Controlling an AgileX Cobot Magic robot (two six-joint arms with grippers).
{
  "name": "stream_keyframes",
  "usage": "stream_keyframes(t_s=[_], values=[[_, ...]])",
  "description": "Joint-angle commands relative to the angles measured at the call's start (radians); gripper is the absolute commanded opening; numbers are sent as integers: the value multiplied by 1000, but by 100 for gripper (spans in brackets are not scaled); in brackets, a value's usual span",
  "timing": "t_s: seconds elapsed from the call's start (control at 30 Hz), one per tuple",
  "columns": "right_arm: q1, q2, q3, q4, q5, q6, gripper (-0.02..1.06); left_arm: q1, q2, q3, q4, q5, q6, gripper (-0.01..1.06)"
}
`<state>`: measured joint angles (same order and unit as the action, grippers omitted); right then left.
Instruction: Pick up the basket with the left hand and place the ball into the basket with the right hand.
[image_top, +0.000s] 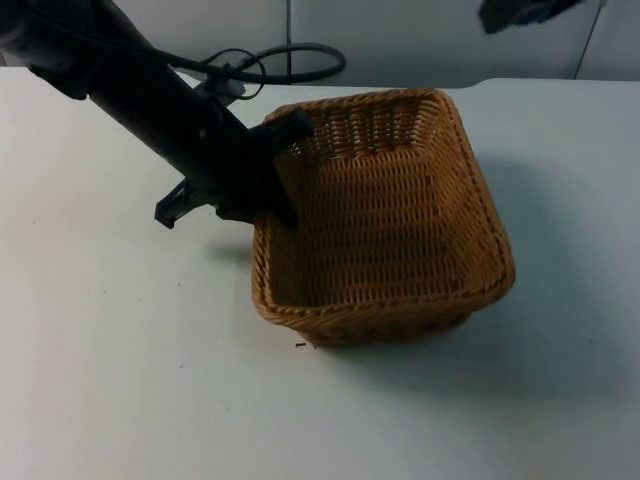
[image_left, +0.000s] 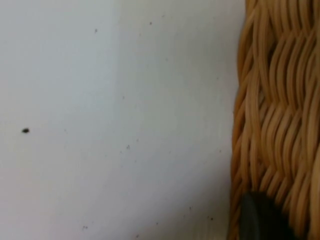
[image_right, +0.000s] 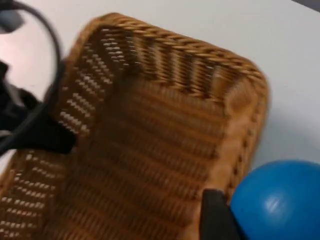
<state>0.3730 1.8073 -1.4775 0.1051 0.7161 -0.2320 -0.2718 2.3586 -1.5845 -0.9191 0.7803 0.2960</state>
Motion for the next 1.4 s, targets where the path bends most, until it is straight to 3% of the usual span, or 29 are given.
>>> stream_keyframes(t_s=[0.0, 0.13, 0.6, 0.83, 0.9, 1.03, 1.23, 1.37], values=[[47, 33, -3, -4, -31, 4, 0, -4, -11, 2, 23, 3, -11, 0], [105, 106, -5, -4, -59, 13, 0, -4, -37, 2, 44, 1, -13, 0], [119, 183, -181, 32, 102, 26, 0, -1, -218, -1, 165, 72, -197, 0], [127, 197, -191, 32, 74, 23, 0, -1, -233, -48, 282, 179, -254, 0], [127, 229, -191, 31, 15, 23, 0, -2, -233, -57, 286, 200, -254, 0], [130, 273, -191, 78, 2, 9, 0, -2, -233, -57, 276, 196, -258, 0], [155, 352, -194, 84, -49, -12, 0, -2, -233, -57, 276, 178, -270, 0], [158, 381, -221, 84, -29, -14, 0, -2, -233, -57, 273, 173, -270, 0]])
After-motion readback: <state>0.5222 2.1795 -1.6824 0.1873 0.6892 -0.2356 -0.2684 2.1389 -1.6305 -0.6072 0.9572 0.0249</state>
